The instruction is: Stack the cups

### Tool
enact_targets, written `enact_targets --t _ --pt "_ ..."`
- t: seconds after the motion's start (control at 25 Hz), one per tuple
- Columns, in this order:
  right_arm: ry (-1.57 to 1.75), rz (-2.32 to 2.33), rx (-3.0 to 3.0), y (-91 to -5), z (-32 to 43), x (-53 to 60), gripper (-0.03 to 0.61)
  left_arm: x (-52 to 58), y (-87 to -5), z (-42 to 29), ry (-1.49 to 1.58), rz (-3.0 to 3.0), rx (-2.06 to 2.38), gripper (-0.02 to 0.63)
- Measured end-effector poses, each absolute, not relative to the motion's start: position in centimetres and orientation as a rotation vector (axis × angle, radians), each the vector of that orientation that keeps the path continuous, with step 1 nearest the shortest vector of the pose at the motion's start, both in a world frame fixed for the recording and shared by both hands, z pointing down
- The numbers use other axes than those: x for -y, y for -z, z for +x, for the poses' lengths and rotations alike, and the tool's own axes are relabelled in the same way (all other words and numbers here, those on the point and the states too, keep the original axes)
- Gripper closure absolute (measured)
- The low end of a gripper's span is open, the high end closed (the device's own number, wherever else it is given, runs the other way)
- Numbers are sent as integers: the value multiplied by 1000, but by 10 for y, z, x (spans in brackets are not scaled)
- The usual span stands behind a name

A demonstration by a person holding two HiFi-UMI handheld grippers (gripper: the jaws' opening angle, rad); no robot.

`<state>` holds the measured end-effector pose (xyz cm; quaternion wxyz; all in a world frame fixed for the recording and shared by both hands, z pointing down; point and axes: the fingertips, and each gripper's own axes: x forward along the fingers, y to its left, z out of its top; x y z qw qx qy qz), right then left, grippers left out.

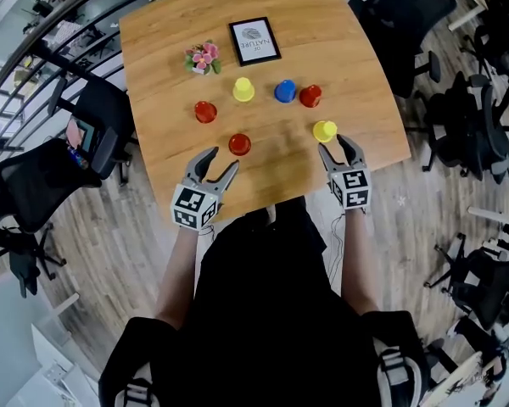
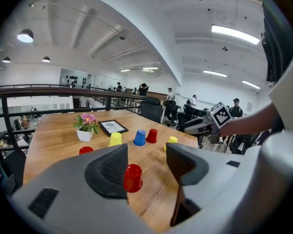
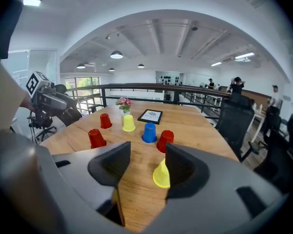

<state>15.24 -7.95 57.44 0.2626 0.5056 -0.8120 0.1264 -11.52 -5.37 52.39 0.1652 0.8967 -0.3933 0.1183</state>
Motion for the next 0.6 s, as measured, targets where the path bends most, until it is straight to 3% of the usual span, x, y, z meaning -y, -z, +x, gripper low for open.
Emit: enact_targets --t 0.6 --pt "-457 1326 2066 -642 178 112 333 76 -578 -98 -524 2476 1066 362"
